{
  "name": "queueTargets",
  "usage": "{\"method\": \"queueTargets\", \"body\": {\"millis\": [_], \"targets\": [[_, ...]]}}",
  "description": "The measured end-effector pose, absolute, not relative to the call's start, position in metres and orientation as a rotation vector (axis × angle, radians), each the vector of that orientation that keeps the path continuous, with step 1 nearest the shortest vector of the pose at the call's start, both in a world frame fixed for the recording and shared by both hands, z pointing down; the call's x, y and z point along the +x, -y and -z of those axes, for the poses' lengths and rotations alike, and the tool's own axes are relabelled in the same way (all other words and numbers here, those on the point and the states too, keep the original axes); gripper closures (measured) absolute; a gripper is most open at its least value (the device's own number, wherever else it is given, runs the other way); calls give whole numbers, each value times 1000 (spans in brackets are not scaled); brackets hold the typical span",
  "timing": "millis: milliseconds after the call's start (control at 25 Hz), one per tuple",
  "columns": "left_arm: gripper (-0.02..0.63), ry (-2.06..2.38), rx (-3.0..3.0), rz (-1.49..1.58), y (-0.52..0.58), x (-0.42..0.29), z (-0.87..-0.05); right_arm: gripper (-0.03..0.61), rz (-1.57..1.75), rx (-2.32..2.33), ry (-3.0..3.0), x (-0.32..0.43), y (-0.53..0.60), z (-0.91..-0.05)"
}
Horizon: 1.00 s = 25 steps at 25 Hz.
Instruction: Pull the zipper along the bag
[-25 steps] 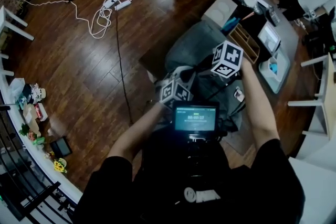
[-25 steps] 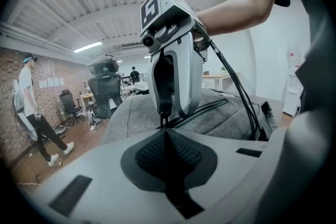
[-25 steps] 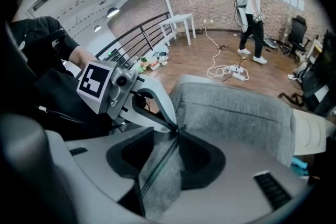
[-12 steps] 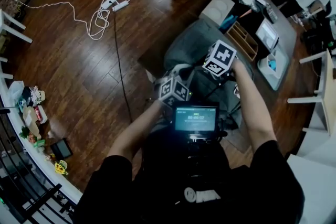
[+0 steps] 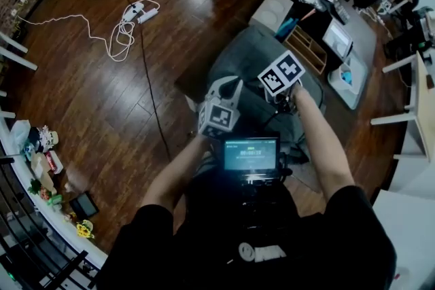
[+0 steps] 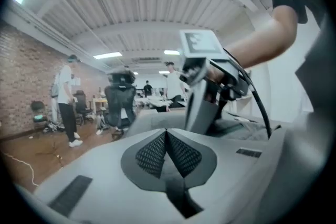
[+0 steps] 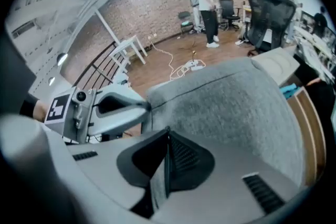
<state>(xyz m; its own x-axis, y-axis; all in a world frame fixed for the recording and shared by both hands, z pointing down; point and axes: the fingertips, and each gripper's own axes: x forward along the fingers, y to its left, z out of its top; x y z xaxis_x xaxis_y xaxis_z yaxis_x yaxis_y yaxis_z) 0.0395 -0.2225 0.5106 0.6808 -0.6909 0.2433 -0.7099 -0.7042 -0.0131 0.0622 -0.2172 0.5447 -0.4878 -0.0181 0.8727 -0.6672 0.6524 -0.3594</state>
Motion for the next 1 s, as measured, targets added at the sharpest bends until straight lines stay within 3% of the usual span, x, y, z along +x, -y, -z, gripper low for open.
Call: {"method": "queueTargets", "body": {"millis": [200,400,1000], "targets": [[614,1261,2689,-136,260,25,-492,569,-855,788,2082,57,210,-535],[614,1246,2805,-311,256,45,-508,569,-800,910,2159,62,205,-528],[614,1205,2783,-359,257,48,-510,569,-923,963,2225,77,193,-522]]}}
